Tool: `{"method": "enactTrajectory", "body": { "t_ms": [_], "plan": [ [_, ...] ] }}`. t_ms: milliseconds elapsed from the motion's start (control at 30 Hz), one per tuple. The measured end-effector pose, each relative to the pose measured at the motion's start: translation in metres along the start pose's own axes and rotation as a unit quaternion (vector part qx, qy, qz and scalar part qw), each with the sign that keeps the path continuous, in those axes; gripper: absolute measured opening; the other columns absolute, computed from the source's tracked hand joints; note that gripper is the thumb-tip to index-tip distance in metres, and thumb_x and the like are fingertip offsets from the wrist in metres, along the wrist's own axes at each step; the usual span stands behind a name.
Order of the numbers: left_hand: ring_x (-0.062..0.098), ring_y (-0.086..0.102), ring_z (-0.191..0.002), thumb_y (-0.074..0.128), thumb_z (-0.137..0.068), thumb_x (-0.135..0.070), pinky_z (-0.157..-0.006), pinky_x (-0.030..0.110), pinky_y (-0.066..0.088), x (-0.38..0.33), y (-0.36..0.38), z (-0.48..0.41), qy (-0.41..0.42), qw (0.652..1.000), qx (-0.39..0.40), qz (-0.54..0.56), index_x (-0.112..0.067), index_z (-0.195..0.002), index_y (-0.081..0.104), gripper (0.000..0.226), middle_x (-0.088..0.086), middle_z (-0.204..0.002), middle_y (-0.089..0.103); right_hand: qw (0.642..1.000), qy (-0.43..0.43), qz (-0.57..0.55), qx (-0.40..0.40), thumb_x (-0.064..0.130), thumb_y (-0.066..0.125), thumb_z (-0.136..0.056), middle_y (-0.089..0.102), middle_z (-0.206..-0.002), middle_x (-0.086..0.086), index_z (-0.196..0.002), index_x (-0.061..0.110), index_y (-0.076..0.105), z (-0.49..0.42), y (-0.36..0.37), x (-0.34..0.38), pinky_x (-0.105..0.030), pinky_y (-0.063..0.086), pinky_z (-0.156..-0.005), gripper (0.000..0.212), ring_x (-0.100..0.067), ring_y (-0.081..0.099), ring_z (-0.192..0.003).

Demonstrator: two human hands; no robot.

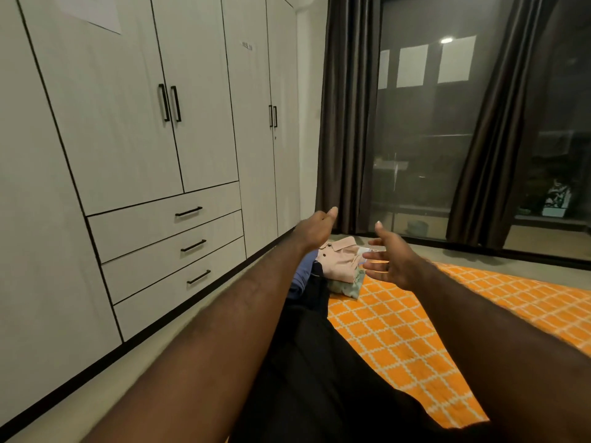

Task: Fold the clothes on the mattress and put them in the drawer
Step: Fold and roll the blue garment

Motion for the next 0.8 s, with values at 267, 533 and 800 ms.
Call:
{"method": "enactTrajectory", "body": {
  "t_ms": [267,533,800],
  "plan": [
    [0.035,0.028,-0.149,0.017,-0.103,-0.066,-0.117,0.052,0.027,-0.057,-0.041,0.041,-0.029,0.996,0.032,0.079,-0.016,-0.16,0.022,0.076,0.016,-0.163,0.029,0.999,-0.036,0.001,0.025,0.069,0.045,-0.097,0.06,-0.13,-0.018,-0.14,0.014,0.053,0.035,0.011,0.029,-0.043,0.057,-0.079,0.07,-0.034,0.064,-0.108],
    [0.044,0.032,-0.145,0.016,-0.097,-0.075,-0.111,0.062,0.034,-0.096,-0.054,0.063,-0.081,0.984,0.067,0.147,-0.022,-0.16,0.023,0.082,0.022,-0.157,0.036,0.997,-0.033,-0.021,0.073,0.071,0.044,-0.096,0.054,-0.141,-0.023,-0.144,0.012,0.05,0.033,0.035,0.04,-0.05,0.054,-0.095,0.076,-0.041,0.058,-0.121],
    [0.04,0.043,-0.137,0.015,-0.099,-0.072,-0.103,0.056,0.04,-0.064,-0.076,0.073,-0.117,0.976,-0.019,0.184,-0.018,-0.158,0.029,0.082,0.021,-0.151,0.044,0.969,-0.043,-0.223,0.094,0.07,0.04,-0.097,0.061,-0.123,-0.015,-0.13,0.013,0.058,0.033,0.13,0.043,-0.043,0.056,-0.09,0.069,-0.033,0.061,-0.11]
  ]
}}
Point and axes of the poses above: each hand's wrist, its own z-axis away from the middle knuckle, its own y-axis out of the palm, x = y × z, the point moved 2 cm from there along -z, towards the middle knuckle
